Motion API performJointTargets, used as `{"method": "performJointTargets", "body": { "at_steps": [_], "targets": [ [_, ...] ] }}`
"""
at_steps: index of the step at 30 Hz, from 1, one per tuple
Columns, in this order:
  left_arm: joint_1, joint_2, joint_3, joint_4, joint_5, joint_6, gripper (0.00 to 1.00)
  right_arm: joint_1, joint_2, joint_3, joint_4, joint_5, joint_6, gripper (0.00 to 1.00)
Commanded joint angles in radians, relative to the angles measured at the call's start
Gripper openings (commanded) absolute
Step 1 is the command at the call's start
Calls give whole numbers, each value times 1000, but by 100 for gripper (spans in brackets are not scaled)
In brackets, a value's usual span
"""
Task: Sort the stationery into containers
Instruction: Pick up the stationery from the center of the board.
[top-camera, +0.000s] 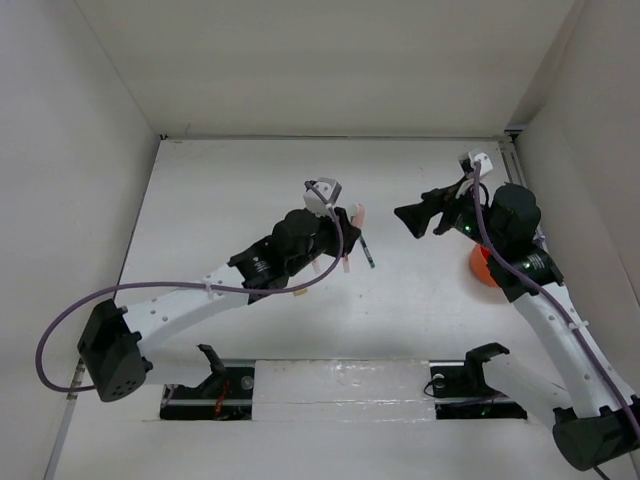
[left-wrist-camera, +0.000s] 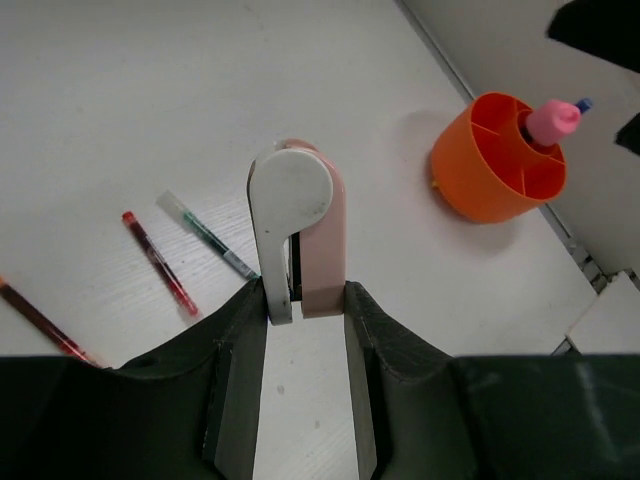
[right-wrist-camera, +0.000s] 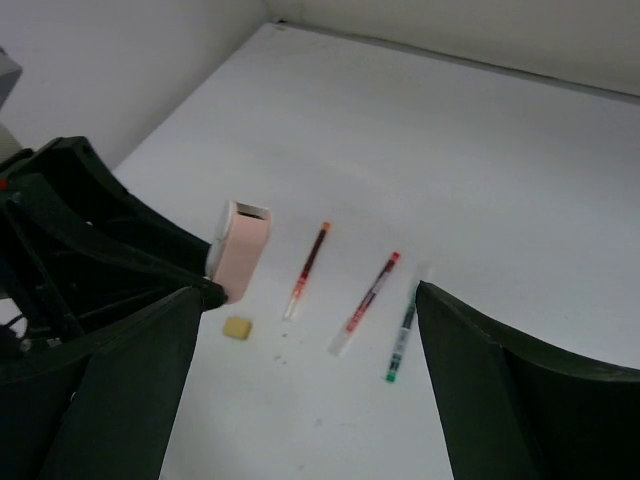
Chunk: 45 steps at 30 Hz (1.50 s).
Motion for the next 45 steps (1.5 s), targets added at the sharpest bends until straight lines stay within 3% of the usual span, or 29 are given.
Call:
{"method": "performJointTargets", "body": {
  "at_steps": [1,8,18,28,32,36,38,41,42,44,45],
  "targets": [
    [-4,-63,-39,180,104,101,0,59,12,0,173,-128,79,93],
    [-4,-112,-93,254,222,135,0,148,61,-10,268,-140,172,93],
    [-4,-176,-114,283,280,155,0,218,103,-44,312,-28,214,88],
    [-4,-177,-124,301,290,155,0,251,144,-62,398,-51,283,67],
    [-4,-177,-133,301,299,155,0,280,155,-63,420,-51,308,53],
    [-4,-177,-133,301,287,155,0,291,155,-63,420,-42,308,25],
    [-4,-177,-133,292,274,155,0,291,155,-63,420,-42,308,2],
    [-4,-177,-110,265,210,146,0,291,164,-63,420,-33,299,0],
    [-4,-166,-99,231,193,146,7,291,164,-63,420,-24,298,0],
    [-4,-150,-64,193,147,130,31,291,152,-63,386,5,259,0],
    [-4,-134,-55,177,135,120,52,291,152,-53,377,15,246,0]
  ]
}}
